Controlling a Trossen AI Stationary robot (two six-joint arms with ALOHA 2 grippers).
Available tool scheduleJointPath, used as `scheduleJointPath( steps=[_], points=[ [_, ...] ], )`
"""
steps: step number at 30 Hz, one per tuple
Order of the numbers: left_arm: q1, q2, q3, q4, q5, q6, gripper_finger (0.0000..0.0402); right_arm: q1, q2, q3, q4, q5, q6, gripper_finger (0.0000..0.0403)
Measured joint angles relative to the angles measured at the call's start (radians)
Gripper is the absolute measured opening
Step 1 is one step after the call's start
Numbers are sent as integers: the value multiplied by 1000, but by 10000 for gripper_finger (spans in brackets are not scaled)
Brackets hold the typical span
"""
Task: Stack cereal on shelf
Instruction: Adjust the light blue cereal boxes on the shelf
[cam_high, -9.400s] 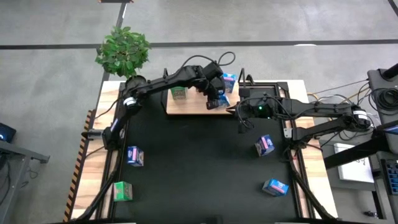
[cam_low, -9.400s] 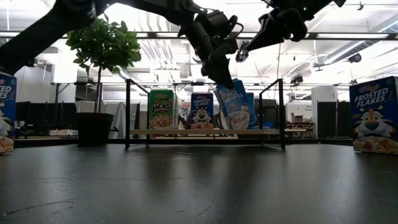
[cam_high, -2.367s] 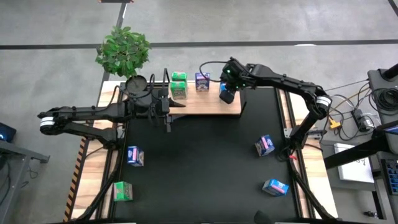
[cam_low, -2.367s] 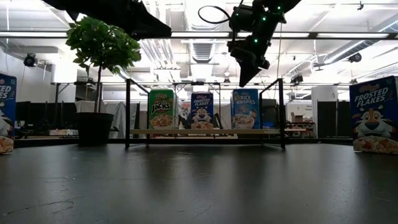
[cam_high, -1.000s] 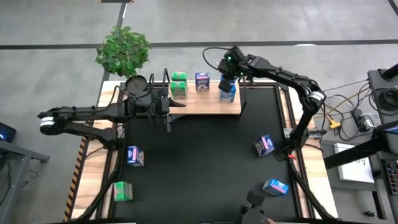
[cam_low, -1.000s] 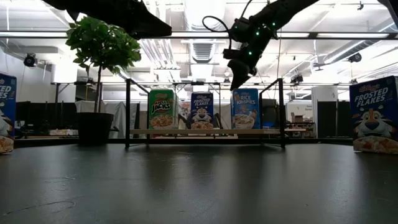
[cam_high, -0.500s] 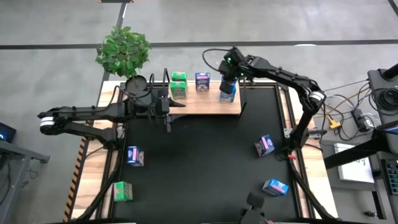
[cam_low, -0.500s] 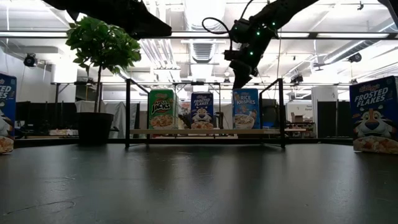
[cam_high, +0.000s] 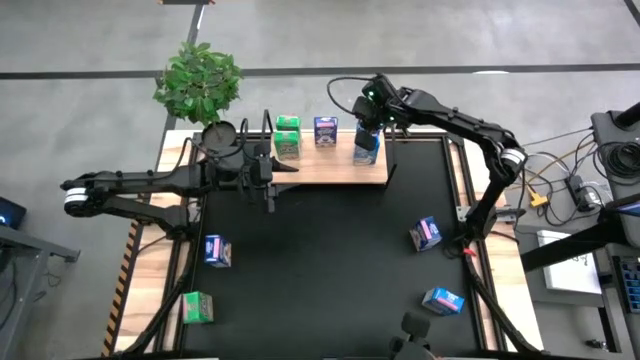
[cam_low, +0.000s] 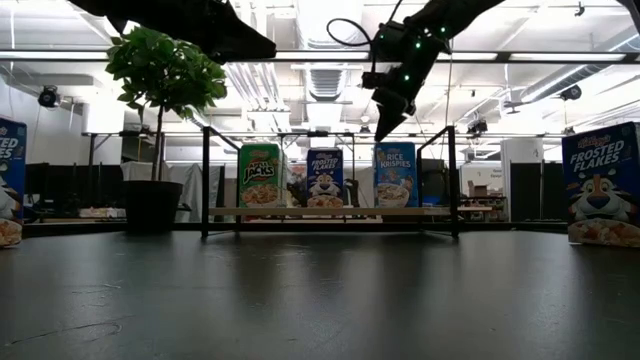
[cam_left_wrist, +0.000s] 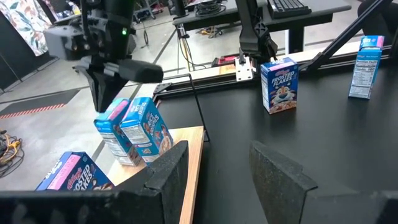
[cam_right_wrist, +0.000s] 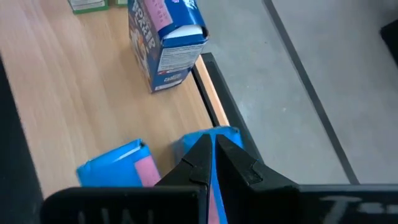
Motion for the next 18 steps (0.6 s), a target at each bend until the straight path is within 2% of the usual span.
scheduleJointPath(
  steps=[8, 12, 18],
  points=[
    [0, 0, 0, -2, 0, 0, 152, -27, -80, 2, -139, 52, 19, 12],
    [0, 0, 0, -2, 0, 0, 152, -71, -78, 0, -217, 53, 46, 12],
    [0, 0, 0, -2, 0, 0, 152, -107, -49, -15, -209, 52, 47, 12]
  ],
)
